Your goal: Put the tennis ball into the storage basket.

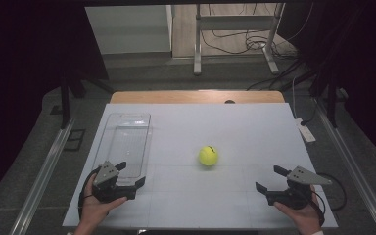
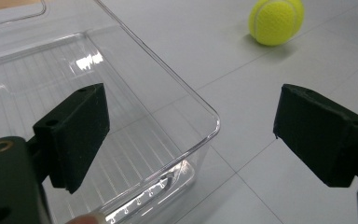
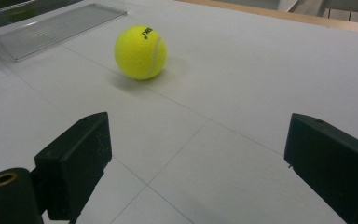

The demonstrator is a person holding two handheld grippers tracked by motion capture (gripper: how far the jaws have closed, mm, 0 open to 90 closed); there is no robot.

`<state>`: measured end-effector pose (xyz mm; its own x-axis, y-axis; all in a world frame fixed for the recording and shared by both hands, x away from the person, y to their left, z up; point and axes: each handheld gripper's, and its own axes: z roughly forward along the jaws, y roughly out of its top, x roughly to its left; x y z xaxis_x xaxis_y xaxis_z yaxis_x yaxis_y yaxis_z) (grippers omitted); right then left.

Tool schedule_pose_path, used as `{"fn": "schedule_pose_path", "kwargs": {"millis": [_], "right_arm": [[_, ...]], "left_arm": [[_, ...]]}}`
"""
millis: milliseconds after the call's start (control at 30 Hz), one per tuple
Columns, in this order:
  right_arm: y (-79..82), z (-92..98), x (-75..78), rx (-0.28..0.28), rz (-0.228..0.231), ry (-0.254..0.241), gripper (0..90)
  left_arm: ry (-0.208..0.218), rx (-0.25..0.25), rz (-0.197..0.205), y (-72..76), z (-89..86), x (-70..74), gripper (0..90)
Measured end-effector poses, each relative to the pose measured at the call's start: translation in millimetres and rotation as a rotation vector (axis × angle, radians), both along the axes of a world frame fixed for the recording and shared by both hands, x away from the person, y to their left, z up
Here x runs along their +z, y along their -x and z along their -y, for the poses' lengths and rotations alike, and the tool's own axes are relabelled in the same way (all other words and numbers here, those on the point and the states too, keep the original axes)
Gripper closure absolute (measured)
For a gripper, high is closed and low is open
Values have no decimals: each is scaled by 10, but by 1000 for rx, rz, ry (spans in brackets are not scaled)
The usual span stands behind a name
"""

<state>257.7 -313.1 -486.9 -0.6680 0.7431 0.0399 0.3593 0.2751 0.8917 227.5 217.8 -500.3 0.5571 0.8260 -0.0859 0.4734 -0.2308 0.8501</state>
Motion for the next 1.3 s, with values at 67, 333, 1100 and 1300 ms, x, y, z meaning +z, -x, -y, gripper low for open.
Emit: {"fn": "schedule_pose_path", "kwargs": {"millis": [67,333,1100,1300], "right_arm": [[-3,0,-5,-2,-3,4,77],[5,-13,-3,5,2,3,78],[-13,-28,-36,13,-13,16,79],[-14,-29,-39,14,-14,16,79]], "left_arm": [[1,0,1,1,-1,2,115],[1,-3,5,16,7,10,114],[4,-11,6,19,32,52,110],[6,-16,4,17,48,95,105]]}}
